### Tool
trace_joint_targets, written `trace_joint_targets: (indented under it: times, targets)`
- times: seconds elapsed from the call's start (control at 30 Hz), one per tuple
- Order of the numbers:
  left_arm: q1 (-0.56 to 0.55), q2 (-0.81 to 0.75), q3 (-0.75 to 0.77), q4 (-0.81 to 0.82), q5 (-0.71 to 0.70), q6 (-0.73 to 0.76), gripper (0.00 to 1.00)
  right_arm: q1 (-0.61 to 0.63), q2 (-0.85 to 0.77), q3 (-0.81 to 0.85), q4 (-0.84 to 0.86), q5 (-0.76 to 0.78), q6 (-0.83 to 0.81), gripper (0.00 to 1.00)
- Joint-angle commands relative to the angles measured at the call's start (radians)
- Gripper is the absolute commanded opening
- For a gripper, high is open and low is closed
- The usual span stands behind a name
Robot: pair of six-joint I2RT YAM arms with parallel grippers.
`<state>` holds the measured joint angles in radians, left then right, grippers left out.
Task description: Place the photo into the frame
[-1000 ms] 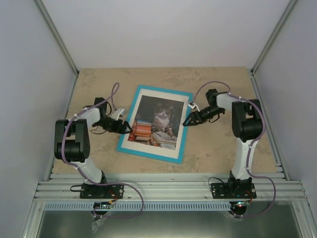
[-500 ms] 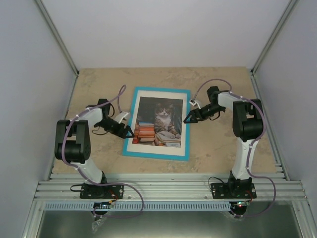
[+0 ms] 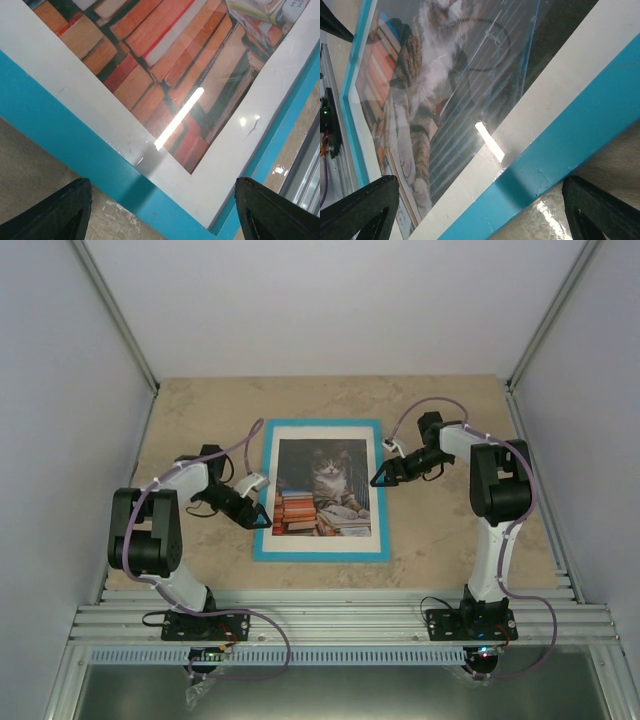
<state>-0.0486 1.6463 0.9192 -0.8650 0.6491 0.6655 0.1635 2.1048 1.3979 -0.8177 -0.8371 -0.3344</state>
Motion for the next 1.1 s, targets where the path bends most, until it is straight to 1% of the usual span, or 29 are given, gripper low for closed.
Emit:
trace_joint_targets:
  times: [0.0,0.1,0.27,0.3,0.37,0.47,0.57,0.7,0.8,0.87,0.9,0.97,1.07]
  targets:
    - [-0.01,-0.015,-0.011,-0.02,0.018,0.033,0.8,-0.007,0.066,-0.035,0.042,0.214,0.018,0.9]
    - [-0.011,-0.017,-0.008,-0.012,0.017,0.017,0.82,-0.01,0.051,-0.044,0.045,0.226,0.018,0.92]
    - [0.018,-0.067,0.001,0.011,-0.023,-0.033,0.97,-0.034,-0.017,-0.033,0.037,0.23,0.002,0.98]
    - [0.029,-0.073,0.02,0.001,-0.042,-0.03,0.99,-0.045,-0.035,-0.03,0.035,0.222,-0.004,0.98]
    - [0.069,-0.077,0.055,-0.032,-0.075,-0.011,0.99,-0.07,-0.086,-0.018,0.031,0.194,-0.018,0.98]
    - [0.131,-0.081,0.159,-0.08,-0.101,0.009,0.99,-0.097,-0.154,0.023,0.005,0.171,-0.058,0.98]
    - [0.162,-0.071,0.293,-0.102,-0.17,-0.005,0.99,-0.117,-0.21,0.071,-0.032,0.154,-0.119,0.98]
    - [0.207,0.024,0.564,-0.175,-0.236,-0.019,0.99,-0.168,-0.296,0.142,-0.08,0.111,-0.164,0.98]
    - [0.28,0.124,0.787,-0.24,-0.177,-0.08,0.99,-0.247,-0.347,0.197,-0.123,0.071,-0.196,0.98]
    - [0.319,0.175,0.9,-0.266,-0.165,-0.145,0.99,-0.295,-0.384,0.206,-0.132,0.068,-0.219,0.98]
    - [0.338,0.189,0.929,-0.261,-0.163,-0.172,0.99,-0.32,-0.402,0.203,-0.132,0.067,-0.229,0.98]
    - [0.379,0.19,0.933,-0.219,-0.158,-0.235,0.99,-0.375,-0.431,0.187,-0.121,0.057,-0.233,0.98]
    - [0.436,0.159,0.849,-0.122,-0.181,-0.329,0.99,-0.453,-0.457,0.13,-0.112,0.022,-0.242,0.98]
